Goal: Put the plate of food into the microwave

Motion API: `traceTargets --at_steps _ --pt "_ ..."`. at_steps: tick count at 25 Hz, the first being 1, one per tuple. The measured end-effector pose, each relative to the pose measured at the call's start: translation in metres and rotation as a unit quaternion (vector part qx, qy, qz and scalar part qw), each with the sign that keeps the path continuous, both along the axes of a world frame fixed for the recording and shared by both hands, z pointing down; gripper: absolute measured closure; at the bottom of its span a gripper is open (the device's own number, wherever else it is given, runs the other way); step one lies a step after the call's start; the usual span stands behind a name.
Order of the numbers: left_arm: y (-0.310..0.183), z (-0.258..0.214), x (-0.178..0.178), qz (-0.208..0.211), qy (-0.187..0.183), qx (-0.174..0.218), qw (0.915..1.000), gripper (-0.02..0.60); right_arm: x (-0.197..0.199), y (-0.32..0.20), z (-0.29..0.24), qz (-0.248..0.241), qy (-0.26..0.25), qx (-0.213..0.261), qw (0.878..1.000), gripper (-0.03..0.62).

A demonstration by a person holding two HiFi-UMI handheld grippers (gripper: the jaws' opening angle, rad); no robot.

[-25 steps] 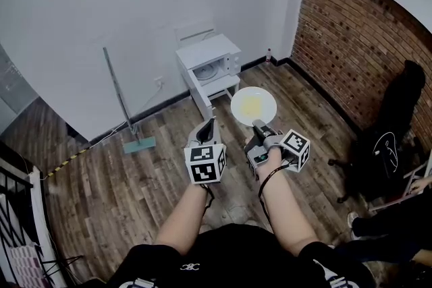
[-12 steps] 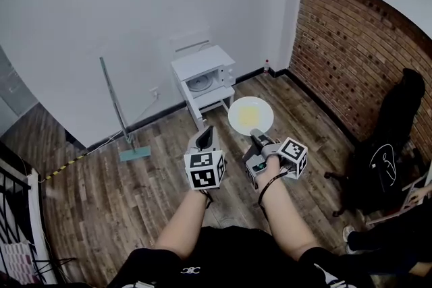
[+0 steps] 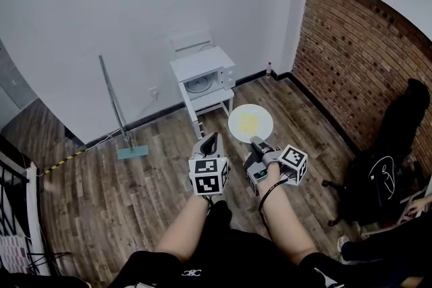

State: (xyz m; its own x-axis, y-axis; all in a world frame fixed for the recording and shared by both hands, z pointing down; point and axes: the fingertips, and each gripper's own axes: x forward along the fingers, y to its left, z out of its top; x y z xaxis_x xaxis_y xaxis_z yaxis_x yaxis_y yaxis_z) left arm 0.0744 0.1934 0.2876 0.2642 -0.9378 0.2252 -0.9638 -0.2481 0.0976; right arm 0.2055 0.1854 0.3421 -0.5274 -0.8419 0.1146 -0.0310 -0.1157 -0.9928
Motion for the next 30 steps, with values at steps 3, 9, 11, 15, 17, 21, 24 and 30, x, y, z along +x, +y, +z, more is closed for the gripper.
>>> traceTargets --at_steps 3,9,11,15,17,21,24,30 --pt "-0.02 0.008 -0.001 0.001 0.003 -0.004 1.0 0.583 -0.001 -0.017 0.01 -0.002 0.002 -0.004 1.0 0.569" --pt "-0.08 0.011 0.004 0.01 0.006 -0.005 0.9999 0.583 0.003 -0.068 0.019 -0.004 0.01 -0.013 1.0 0.569" --pt "-0.103 0.009 0.006 0.011 0.007 -0.003 0.9999 0.583 0.008 -0.089 0.019 -0.003 0.013 -0.014 1.0 0.569" --pt "-0.153 0.01 0.002 0.011 0.012 -0.008 0.9998 0.583 0.008 -0.136 0.016 -0.003 0.014 -0.017 1.0 0.569" --pt "-0.179 0.009 -0.004 0.009 0.017 -0.01 0.9998 0.583 0.003 -0.162 0.013 -0.005 0.011 -0.011 1.0 0.569" --pt "-0.231 0.006 -0.017 0.004 0.022 -0.009 0.9997 0.583 -0.006 -0.213 0.013 -0.009 0.013 -0.014 1.0 0.569" --pt "-0.265 0.006 -0.028 -0.001 0.024 -0.01 0.9997 0.583 -0.014 -0.248 0.011 -0.011 0.014 -0.007 1.0 0.569" --pt "-0.316 0.014 -0.055 -0.014 0.022 -0.018 0.9995 0.583 -0.039 -0.302 0.017 -0.02 0.014 -0.028 0.999 0.569"
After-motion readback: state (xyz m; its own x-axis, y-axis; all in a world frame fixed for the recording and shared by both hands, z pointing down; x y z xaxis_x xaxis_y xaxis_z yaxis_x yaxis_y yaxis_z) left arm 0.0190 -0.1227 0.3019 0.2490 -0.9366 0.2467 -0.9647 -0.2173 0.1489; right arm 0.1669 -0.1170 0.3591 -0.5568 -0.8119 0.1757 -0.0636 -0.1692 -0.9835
